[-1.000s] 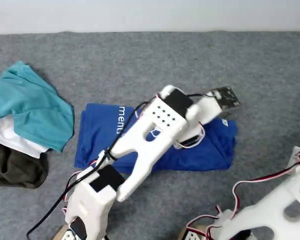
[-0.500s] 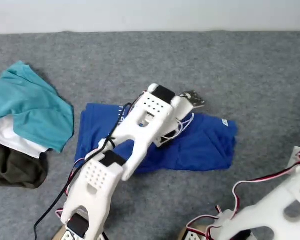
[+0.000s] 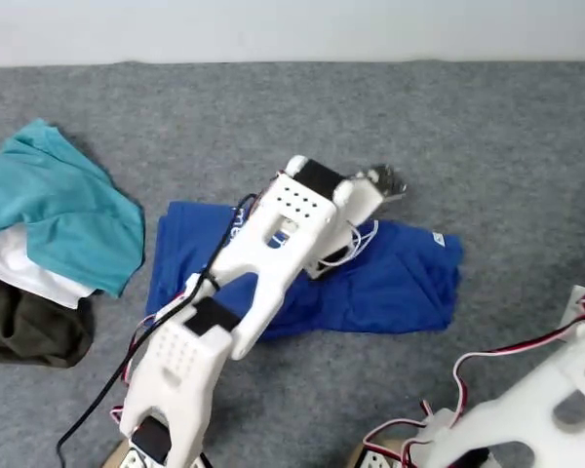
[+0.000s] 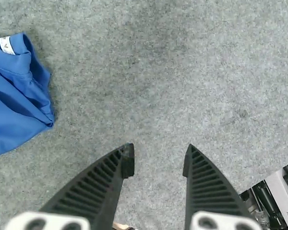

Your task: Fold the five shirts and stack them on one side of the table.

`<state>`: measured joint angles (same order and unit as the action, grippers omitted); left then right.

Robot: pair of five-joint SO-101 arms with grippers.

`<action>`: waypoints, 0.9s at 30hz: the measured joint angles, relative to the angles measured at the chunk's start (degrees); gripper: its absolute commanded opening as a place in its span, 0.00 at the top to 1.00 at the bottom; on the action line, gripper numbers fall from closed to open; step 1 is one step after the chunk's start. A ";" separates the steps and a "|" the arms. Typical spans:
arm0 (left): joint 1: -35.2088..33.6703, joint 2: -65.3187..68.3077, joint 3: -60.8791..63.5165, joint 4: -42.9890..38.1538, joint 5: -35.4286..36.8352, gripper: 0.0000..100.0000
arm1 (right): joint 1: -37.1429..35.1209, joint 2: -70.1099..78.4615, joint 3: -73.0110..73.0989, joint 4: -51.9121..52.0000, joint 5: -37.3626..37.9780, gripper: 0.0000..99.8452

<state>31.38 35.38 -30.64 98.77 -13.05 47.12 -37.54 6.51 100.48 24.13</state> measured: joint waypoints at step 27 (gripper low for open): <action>2.02 5.45 5.89 -4.04 1.14 0.91 | 0.00 0.00 0.00 0.09 0.00 0.83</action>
<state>33.41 40.84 -24.75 94.73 -11.91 47.12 -37.54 6.51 100.57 24.13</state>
